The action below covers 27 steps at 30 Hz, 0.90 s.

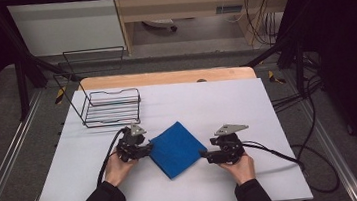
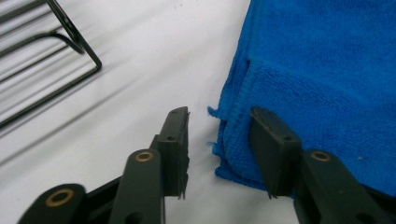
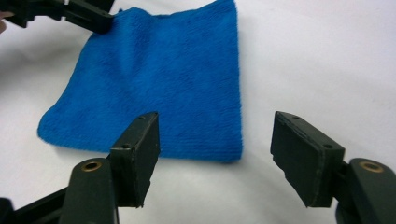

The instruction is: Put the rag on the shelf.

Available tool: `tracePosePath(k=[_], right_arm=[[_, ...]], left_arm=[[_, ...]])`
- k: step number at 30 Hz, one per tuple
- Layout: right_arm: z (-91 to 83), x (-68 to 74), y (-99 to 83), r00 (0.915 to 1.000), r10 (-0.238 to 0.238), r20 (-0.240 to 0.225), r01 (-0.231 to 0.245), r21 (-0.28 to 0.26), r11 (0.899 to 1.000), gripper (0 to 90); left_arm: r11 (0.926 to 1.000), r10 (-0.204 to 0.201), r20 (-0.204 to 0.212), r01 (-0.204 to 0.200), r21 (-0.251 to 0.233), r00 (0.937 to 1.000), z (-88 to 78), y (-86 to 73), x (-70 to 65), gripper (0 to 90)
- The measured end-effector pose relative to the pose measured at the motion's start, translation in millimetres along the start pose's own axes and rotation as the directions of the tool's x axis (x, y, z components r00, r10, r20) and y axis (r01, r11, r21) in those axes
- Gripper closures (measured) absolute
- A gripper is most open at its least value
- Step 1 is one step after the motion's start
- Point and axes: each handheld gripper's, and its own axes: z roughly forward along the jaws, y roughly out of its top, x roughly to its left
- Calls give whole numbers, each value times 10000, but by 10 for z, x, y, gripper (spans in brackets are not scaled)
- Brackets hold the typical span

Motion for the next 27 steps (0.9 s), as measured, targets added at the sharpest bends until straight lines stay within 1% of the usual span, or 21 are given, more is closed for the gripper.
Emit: tracePosePath(k=[1, 2, 3, 4, 6, 7, 8, 9, 10, 12, 14, 15, 16, 17, 18, 19, 21, 23, 25, 26, 27], right_arm=[[-5, 28, -7, 10000, -51, 9, 51, 41, 10000, 327], [-13, 104, -16, 9997, -236, -104, 237, 63, 9997, 323], [-13, 104, -16, 9997, -236, -104, 237, 63, 9997, 323], [-9, 196, -20, 9985, -419, -346, 420, 27, 9991, 323], [6, 308, -10, 9968, -572, -565, 577, 59, 9983, 328], [6, 308, -10, 9968, -572, -565, 577, 59, 9983, 328], [37, 424, 5, 9930, -836, -833, 842, 36, 9964, 353], [60, 484, 10, 9911, -887, -991, 893, 16, 9960, 373], [60, 484, 10, 9911, -887, -991, 893, 16, 9960, 373], [128, 604, 14, 9865, -937, -1342, 963, 134, 9953, 413], [210, 716, 9, 9822, -1039, -1563, 1085, 212, 9939, 454], [293, 808, 4, 9780, -1124, -1759, 1195, 306, 9924, 500], [293, 808, 4, 9780, -1124, -1759, 1195, 306, 9924, 500], [377, 876, -4, 9752, -1225, -1843, 1316, 376, 9906, 538], [413, 904, -5, 9752, -1237, -1837, 1349, 497, 9896, 555], [413, 904, -5, 9752, -1237, -1837, 1349, 497, 9896, 555], [483, 942, -11, 9736, -1335, -1853, 1456, 532, 9879, 589], [571, 960, -30, 9740, -1355, -1814, 1504, 713, 9860, 636], [585, 962, -40, 9751, -1386, -1729, 1521, 675, 9861, 655], [585, 964, -46, 9756, -1453, -1645, 1573, 620, 9856, 682], [582, 963, -55, 9766, -1571, -1469, 1675, 610, 9840, 751]], left_arm=[[9999, -84, 161, 82, 135, 9998, 19, -10, 12, 570], [9997, -100, 250, 94, 241, 9996, 38, -17, 16, 575], [9994, -84, 293, 75, 324, 9995, 53, -22, 16, 575], [9994, -118, 409, 105, 321, 9991, 69, -30, 10, 599], [9994, -129, 517, 111, 339, 9986, 67, -30, 9, 661], [9994, -120, 581, 101, 335, 9982, 66, -31, 5, 661], [9993, -60, 640, 37, 362, 9979, 66, -32, 3, 716], [9993, -81, 736, 54, 359, 9973, 70, -36, -2, 743], [9994, -60, 683, 37, 345, 9976, 73, -38, -11, 743], [9994, -21, 673, -2, 336, 9977, 72, -38, -16, 787], [9995, -93, 720, 70, 319, 9974, 71, -39, -14, 834], [9994, -98, 750, 73, 335, 9971, 70, -39, -10, 851], [9994, -115, 775, 89, 334, 9969, 69, -38, -8, 851], [9993, -140, 806, 112, 344, 9966, 68, -38, -5, 859], [9993, -149, 827, 121, 344, 9965, 67, -38, -2, 862], [9993, -150, 847, 122, 339, 9963, 65, -39, 0, 862], [9993, -162, 875, 133, 340, 9960, 62, -39, 6, 865], [9991, -244, 917, 212, 360, 9955, 58, -40, 15, 867], [9989, -303, 939, 268, 373, 9951, 53, -41, 22, 867], [9988, -342, 959, 306, 381, 9948, 49, -41, 25, 867], [9986, -384, 965, 346, 412, 9946, 42, -42, 30, 868]])
